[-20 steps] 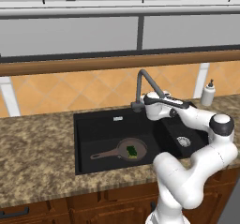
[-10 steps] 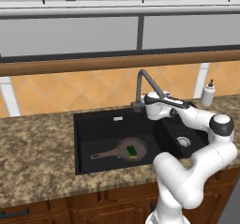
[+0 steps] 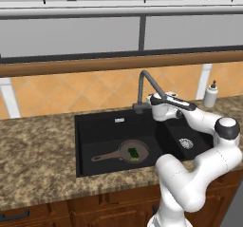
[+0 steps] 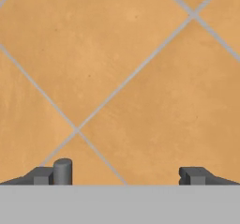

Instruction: Pick the pan and sponge and place them into the sink. Then turn on the water.

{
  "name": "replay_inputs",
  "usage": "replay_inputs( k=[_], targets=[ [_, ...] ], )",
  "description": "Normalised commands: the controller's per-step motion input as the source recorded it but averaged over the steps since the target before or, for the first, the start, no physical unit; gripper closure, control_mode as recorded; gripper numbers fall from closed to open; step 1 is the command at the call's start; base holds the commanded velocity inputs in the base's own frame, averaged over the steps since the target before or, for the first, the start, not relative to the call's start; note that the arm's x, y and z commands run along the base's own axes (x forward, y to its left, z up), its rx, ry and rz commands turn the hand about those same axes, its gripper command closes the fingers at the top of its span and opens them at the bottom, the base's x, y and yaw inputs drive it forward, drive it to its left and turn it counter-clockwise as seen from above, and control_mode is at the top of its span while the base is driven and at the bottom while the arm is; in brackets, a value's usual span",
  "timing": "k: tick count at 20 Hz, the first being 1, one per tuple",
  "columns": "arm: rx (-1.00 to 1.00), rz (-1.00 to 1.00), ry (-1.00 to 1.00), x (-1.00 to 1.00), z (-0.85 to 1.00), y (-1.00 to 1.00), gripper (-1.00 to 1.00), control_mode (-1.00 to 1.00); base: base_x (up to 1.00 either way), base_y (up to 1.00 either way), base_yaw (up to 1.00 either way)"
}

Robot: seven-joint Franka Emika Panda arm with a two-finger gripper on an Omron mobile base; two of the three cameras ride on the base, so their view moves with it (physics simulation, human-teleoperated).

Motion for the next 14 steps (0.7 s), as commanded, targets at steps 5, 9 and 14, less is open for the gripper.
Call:
replay_inputs(
  k=[5, 9, 14],
  targets=[
    [0.00, 0.00, 0.00, 0.00, 0.00, -0.38, -1.00, -1.00, 0.00, 0.00, 0.00],
    [0.00, 0.00, 0.00, 0.01, 0.00, -0.50, -1.00, -1.00, 0.00, 0.00, 0.00],
    [0.01, 0.00, 0.00, 0.02, 0.00, -0.62, -1.00, -1.00, 0.00, 0.00, 0.00]
  ],
)
